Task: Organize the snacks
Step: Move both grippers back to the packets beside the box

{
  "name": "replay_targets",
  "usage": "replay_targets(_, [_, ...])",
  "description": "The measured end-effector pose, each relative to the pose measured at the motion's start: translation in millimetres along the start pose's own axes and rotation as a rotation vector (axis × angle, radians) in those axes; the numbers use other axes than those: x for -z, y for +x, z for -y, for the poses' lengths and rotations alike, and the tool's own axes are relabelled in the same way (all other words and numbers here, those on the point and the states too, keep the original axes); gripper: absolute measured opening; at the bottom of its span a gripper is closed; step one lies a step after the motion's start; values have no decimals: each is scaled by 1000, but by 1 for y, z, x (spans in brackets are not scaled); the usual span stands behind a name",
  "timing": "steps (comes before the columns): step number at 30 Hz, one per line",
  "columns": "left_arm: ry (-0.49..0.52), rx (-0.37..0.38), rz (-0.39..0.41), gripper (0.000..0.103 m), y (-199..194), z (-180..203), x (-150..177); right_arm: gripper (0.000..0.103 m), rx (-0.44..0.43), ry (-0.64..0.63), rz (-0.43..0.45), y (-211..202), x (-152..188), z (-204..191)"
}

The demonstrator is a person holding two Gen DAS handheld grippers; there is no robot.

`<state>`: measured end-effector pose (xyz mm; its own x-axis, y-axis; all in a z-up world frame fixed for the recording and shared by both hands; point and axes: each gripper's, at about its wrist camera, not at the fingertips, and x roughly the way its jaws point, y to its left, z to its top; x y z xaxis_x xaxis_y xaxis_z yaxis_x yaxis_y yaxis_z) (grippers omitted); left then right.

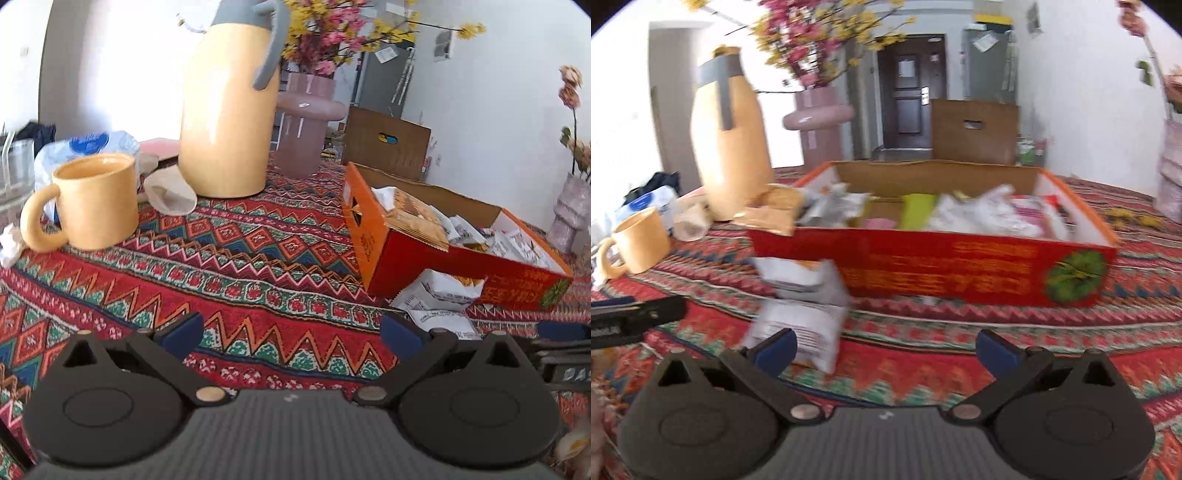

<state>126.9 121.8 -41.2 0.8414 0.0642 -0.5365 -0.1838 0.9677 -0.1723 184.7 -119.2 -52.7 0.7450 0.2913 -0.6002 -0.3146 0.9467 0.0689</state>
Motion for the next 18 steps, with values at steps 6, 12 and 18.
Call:
replay_targets(6, [-66, 11, -34, 103, 5, -10, -2, 103, -34, -37, -52, 21, -11, -30])
replay_targets(12, [-86, 24, -45, 103, 6, -14, -2, 103, -21, -45, -94, 41, -16, -43])
replay_targets(18, [-92, 30, -50, 103, 7, -15, -2, 103, 0, -55, -137, 59, -14, -50])
